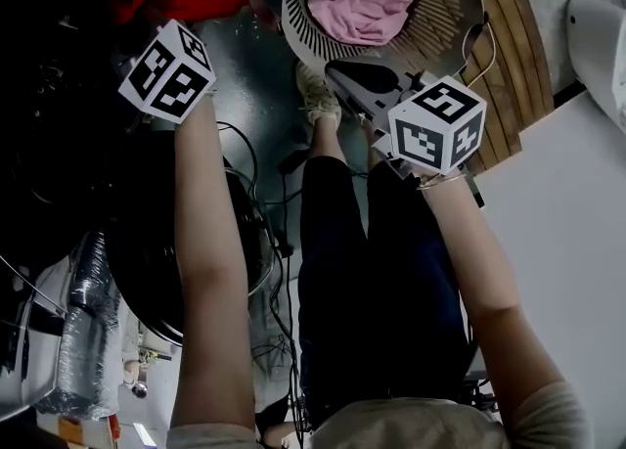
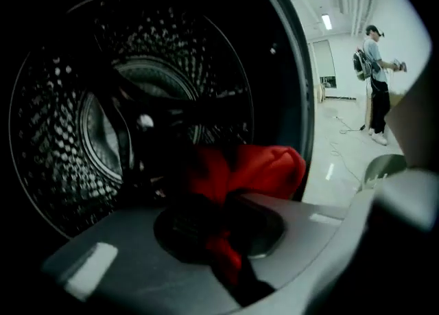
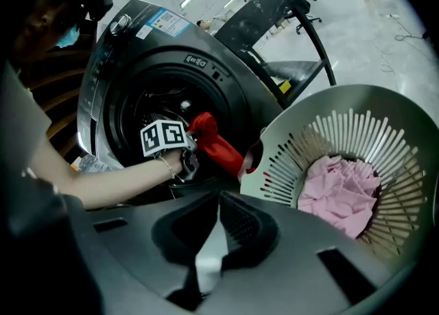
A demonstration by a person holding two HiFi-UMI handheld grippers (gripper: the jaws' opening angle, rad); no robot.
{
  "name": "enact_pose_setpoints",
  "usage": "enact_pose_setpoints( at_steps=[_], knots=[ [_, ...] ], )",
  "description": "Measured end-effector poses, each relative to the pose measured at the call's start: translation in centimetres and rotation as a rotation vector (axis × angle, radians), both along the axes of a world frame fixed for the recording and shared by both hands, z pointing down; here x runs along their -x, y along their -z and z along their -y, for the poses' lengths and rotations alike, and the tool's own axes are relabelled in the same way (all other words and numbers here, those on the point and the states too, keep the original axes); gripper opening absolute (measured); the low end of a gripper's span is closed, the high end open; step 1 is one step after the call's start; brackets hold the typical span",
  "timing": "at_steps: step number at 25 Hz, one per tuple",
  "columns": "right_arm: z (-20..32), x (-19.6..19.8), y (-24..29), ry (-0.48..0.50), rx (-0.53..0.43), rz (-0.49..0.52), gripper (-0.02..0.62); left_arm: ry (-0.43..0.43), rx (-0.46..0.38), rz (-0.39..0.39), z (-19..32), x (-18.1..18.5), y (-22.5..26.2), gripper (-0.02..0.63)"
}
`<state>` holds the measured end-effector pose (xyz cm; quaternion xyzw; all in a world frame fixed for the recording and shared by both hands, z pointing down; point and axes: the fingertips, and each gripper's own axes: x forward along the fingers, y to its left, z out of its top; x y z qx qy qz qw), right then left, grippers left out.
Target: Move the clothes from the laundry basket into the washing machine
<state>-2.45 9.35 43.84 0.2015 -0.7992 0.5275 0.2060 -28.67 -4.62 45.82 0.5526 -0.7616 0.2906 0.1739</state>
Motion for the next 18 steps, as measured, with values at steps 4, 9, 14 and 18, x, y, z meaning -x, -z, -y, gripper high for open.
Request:
enact_pose_setpoints(
  at_steps=[4, 9, 14, 18],
  knots=[
    [0.1, -0.2, 0.0, -0.005, -0.006, 0.001, 0.018, 0.062, -0.102, 0.112, 4.1, 4.8, 3.9, 0.043],
    [-0.6, 0.5, -0.2, 0.004, 0.010, 0.006, 0.018, 0.078, -0.042, -0.065, 6.2, 4.4, 0.9, 0.148],
    [-2.2, 1.0, 0.1, 0.023, 0.037, 0.006, 0.018, 0.135, -0.053, -0.071, 0.1, 2.2, 1.2, 0.209],
    [-2.6, 1.4, 0.0, 0.031, 0.041, 0.008, 0.018, -0.012, 0.133, -0.096, -5.2, -2.9, -4.0, 0.212]
  ],
)
